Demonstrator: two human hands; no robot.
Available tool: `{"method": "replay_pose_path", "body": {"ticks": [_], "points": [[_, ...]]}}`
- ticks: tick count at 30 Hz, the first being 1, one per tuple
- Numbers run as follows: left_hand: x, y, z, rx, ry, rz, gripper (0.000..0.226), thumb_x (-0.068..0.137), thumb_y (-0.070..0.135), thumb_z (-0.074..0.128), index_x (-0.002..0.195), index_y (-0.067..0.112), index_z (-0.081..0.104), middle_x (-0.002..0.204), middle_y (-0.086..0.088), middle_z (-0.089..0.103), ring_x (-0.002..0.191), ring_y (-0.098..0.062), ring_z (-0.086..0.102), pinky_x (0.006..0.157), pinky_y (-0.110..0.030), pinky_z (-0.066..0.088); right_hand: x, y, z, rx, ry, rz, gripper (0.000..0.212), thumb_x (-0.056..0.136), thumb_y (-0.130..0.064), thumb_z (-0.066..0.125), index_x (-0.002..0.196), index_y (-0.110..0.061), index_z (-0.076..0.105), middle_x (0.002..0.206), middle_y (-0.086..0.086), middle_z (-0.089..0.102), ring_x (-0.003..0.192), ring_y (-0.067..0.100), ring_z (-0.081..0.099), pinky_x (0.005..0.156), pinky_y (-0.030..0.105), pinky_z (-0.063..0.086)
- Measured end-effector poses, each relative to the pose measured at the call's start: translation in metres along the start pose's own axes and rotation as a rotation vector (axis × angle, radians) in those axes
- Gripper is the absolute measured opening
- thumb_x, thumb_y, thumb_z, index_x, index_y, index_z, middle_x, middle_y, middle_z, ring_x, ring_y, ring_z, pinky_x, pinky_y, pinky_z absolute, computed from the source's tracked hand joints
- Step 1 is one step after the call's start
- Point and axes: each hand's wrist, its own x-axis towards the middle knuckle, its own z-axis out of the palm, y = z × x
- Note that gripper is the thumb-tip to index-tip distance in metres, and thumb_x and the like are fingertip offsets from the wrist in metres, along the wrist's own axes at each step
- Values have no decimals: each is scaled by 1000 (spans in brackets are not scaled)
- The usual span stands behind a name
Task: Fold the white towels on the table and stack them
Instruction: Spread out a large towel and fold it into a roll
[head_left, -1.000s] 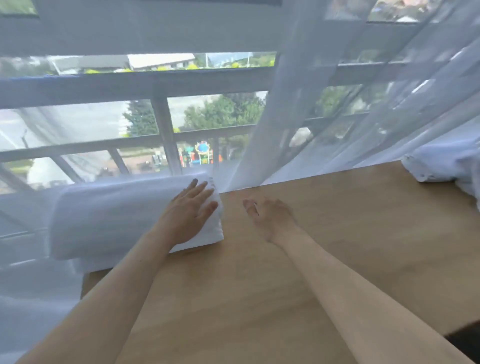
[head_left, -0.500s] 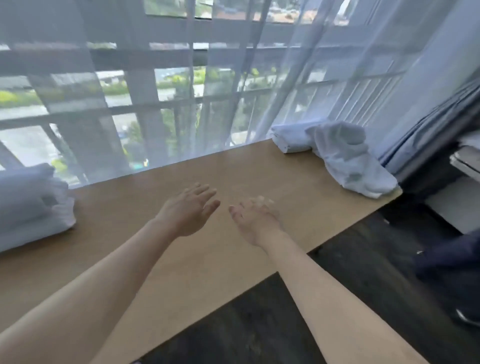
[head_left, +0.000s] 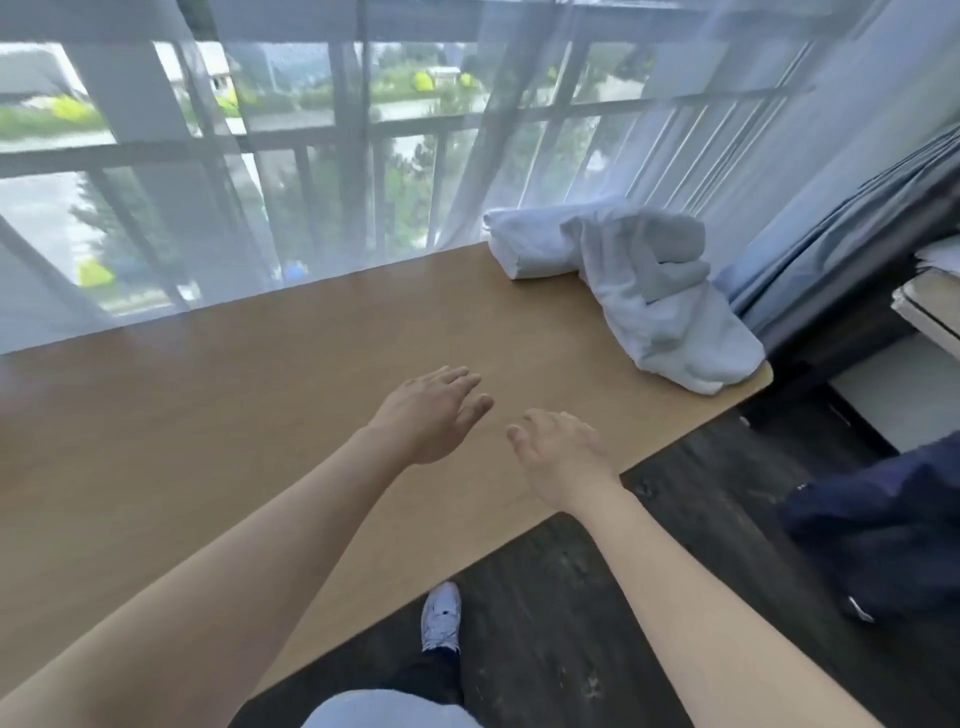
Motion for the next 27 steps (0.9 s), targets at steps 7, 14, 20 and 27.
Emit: {"method": "replay_pose_path", "body": {"ticks": [7, 14, 20, 27], "points": [[113, 62, 13, -37, -126, 95, 64, 105, 56, 23, 157, 19, 31, 165, 0, 27, 153, -17, 19, 122, -35, 17, 49, 92, -33, 74, 11, 158, 51, 105, -48, 31, 143, -16, 45, 140, 7, 56, 131, 27, 47, 106, 43, 37], [204, 102, -7, -16, -115, 148, 62, 105, 56, 24, 155, 21, 34, 165, 3, 26, 152, -17, 23, 119, -36, 21, 102, 159, -66, 204, 94, 260, 52, 104, -49, 32, 144, -16, 42, 143, 6, 52, 131, 28, 47, 103, 44, 40], [267, 128, 0, 12, -62, 129, 53, 106, 49, 34, 152, 24, 40, 161, 4, 34, 144, -19, 35, 111, -34, 30, 164, 228, -76, 248, 120, 269, 46, 104, -45, 34, 137, -14, 44, 136, 7, 50, 118, 25, 49, 87, 37, 38], [360, 174, 21, 41, 19, 105, 41, 106, 43, 43, 146, 37, 48, 165, -1, 25, 154, -20, 15, 119, -42, 29, 241, 310, -90, 313, 100, 197, 50, 106, -43, 35, 144, -10, 41, 144, 11, 45, 127, 28, 44, 96, 37, 39]]}}
